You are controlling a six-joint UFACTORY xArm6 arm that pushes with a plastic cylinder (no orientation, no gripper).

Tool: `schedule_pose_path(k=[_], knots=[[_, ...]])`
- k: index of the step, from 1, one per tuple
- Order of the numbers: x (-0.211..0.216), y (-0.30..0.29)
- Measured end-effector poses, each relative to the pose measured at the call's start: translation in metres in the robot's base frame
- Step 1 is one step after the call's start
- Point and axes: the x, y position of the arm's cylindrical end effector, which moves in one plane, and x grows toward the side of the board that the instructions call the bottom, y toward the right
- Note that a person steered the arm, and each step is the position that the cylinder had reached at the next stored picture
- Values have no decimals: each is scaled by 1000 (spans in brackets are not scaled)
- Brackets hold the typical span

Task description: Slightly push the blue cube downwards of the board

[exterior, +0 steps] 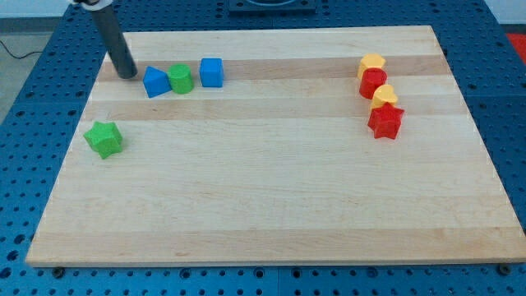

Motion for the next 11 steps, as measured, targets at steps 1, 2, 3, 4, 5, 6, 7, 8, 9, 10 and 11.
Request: schedule_pose_path(k=[1, 2, 3, 4, 5, 6, 7, 8, 9, 10, 11], knots=[[0, 33], [0, 60], [-17, 58], [-51, 51], [-56, 83], [-54, 110], [-49, 109], [-30, 105], [-14, 106], [-11, 110], [-16, 122]])
